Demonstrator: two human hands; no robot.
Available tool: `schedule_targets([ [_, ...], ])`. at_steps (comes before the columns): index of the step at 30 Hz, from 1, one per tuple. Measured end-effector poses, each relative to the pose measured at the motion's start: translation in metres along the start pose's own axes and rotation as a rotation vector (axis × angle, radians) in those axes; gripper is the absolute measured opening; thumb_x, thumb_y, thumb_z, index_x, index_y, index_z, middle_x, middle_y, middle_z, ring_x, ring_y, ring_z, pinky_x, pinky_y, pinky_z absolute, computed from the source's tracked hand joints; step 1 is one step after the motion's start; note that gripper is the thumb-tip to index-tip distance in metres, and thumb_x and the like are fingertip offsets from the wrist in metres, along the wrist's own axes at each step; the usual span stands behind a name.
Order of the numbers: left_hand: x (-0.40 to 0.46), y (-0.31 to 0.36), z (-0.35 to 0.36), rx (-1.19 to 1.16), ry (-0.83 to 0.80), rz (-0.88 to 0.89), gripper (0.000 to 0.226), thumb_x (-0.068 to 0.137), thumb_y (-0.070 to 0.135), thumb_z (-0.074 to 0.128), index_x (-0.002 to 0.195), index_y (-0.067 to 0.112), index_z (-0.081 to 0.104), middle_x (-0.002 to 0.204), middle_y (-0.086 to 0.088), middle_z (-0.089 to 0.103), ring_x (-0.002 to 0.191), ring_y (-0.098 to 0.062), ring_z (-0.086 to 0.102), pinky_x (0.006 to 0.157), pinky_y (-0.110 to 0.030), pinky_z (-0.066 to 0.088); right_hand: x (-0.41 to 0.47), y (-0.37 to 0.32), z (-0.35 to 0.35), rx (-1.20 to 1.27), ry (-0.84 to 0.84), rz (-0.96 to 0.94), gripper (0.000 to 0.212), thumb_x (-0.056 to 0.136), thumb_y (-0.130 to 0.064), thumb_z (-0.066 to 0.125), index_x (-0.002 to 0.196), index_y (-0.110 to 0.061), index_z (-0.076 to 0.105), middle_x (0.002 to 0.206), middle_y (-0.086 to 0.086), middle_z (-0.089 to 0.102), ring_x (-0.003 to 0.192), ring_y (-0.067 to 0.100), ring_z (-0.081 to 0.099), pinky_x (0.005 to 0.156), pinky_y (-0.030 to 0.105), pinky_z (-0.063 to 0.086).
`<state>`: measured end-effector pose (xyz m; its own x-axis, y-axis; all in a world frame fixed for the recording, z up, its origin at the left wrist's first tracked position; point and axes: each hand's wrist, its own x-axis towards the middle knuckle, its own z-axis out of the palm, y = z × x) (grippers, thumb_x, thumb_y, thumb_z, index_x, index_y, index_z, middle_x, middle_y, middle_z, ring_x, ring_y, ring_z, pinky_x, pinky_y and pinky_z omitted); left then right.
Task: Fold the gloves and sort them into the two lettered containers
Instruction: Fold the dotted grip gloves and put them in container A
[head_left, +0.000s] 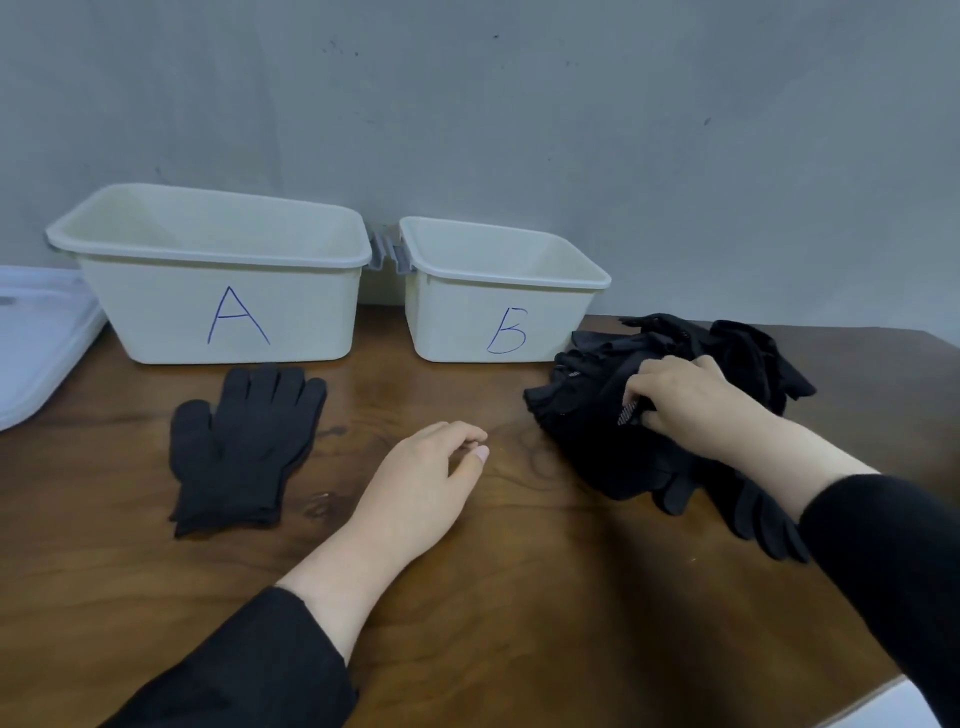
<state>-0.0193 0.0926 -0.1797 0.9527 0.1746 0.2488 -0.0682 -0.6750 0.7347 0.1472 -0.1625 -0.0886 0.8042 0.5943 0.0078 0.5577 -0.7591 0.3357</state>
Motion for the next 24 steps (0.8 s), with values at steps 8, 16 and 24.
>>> schedule_targets([
  [8,-0.001,0.005,-0.002,-0.093,0.044,0.014,0.027,0.100,0.041,0.049,0.122,0.034,0.063,0.113,0.023,0.061,0.108,0.005,0.054,0.095,-0.018,0.045,-0.020,-0.011,-0.067,0.813,0.420,0.202,0.008,0.095,-0.030,0.067,0.089,-0.026,0.063,0.080,-0.002,0.067,0.068,0.016,0.057,0.063,0.030,0.041],
  [16,-0.009,0.037,-0.019,-0.773,0.019,-0.123,0.040,0.098,0.050,0.049,0.136,0.038,0.053,0.119,0.018,0.068,0.115,-0.001,0.061,0.104,-0.031,0.049,-0.031,-0.071,-0.108,1.387,0.227,0.048,0.027,0.098,-0.025,0.065,0.071,-0.029,0.064,0.065,-0.008,0.053,0.058,0.008,0.053,0.059,0.026,0.041],
  [24,-0.029,0.048,-0.040,-0.966,-0.049,-0.157,0.027,0.100,0.021,0.059,0.125,0.029,0.065,0.114,-0.003,0.072,0.111,-0.024,0.067,0.095,-0.050,0.055,-0.030,-0.131,-0.087,1.232,0.220,0.028,0.026,0.096,-0.040,0.063,0.085,-0.017,0.058,0.078,0.011,0.056,0.070,0.017,0.053,0.070,0.038,0.040],
])
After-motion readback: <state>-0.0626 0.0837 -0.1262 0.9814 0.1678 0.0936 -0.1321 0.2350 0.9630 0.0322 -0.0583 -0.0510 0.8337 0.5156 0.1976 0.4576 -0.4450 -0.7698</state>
